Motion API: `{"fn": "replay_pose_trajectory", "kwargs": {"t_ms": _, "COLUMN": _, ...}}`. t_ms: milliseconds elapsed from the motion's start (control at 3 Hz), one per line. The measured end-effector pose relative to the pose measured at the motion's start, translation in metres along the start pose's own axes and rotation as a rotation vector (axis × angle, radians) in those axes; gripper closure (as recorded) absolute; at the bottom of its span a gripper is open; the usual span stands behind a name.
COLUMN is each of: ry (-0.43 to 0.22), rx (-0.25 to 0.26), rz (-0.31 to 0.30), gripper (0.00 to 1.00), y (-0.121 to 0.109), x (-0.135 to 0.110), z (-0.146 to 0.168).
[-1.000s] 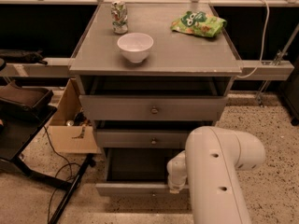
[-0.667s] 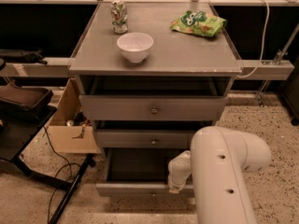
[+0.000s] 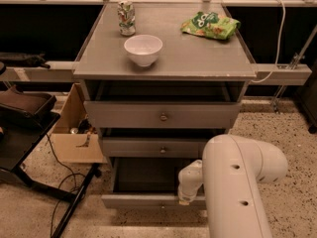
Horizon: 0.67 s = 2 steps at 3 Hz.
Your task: Open bottom drawer
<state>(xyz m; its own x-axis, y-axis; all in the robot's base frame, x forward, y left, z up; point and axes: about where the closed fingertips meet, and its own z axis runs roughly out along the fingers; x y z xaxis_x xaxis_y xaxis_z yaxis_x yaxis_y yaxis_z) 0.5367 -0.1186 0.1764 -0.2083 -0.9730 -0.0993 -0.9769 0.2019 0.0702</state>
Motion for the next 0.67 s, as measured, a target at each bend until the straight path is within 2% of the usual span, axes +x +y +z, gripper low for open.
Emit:
{"fn": "replay_pose_trajectory", "kwargs": {"t_ms": 333, "ry": 0.000, "rx": 0.000, "rz": 0.000, "gripper": 0.57, "y": 0.0000, "x": 0.0000, "z": 0.0000}}
{"fn": "replay_pose_trajectory", "kwargs": {"t_ms": 667, "ry": 0.000, "rx": 0.000, "rz": 0.000, "gripper": 0.28, "y": 0.0001, "x": 0.0000, "z": 0.0001}}
